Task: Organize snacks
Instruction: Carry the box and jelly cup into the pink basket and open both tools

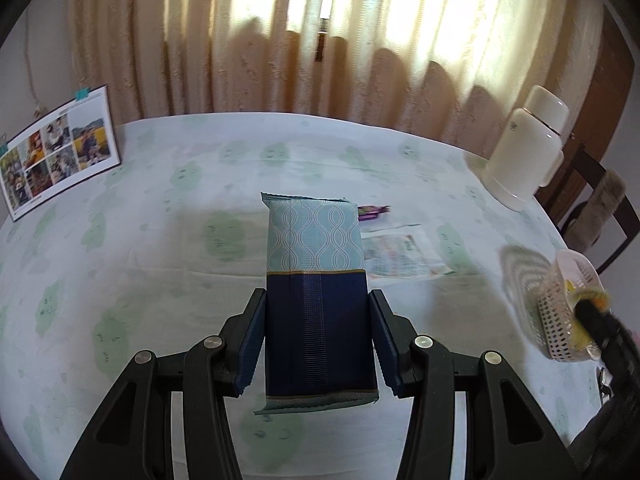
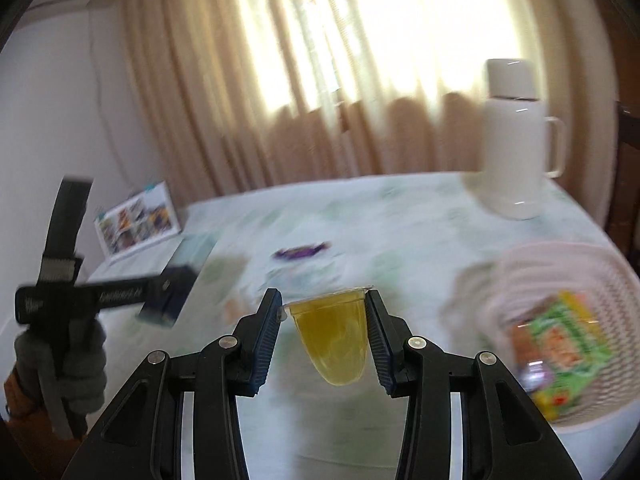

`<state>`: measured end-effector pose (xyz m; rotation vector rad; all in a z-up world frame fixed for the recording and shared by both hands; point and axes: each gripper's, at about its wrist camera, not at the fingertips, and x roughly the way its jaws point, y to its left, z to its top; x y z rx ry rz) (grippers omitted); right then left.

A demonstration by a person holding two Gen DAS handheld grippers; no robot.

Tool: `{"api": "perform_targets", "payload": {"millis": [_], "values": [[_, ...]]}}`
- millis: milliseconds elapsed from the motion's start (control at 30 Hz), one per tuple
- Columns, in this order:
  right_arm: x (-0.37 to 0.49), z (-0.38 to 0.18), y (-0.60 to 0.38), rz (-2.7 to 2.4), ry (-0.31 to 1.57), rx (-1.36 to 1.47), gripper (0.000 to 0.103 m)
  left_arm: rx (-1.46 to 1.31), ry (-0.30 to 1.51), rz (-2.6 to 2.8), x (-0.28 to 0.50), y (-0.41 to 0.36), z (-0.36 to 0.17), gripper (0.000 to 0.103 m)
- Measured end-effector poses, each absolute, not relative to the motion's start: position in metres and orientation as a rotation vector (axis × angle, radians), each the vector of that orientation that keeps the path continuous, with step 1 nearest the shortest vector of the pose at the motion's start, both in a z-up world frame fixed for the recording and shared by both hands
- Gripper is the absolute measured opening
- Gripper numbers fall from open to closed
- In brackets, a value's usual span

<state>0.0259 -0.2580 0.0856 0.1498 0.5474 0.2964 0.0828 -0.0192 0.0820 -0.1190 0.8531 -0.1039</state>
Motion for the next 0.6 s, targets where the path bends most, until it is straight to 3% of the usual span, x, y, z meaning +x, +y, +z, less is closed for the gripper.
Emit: {"api": "perform_targets", "payload": {"millis": [367,600], "values": [[0.009,0.096,-0.355,0.012,0.463,0.210,0.045,-0.053,0.842,-0.174,0.080,-0.070,0.095,0.046],[-0.004,0.090,-0.398,-0.106,0.407,0.285,0.060,-0.011,0.840,-0.233,0.080,-0.110,0.102,0.046]]}}
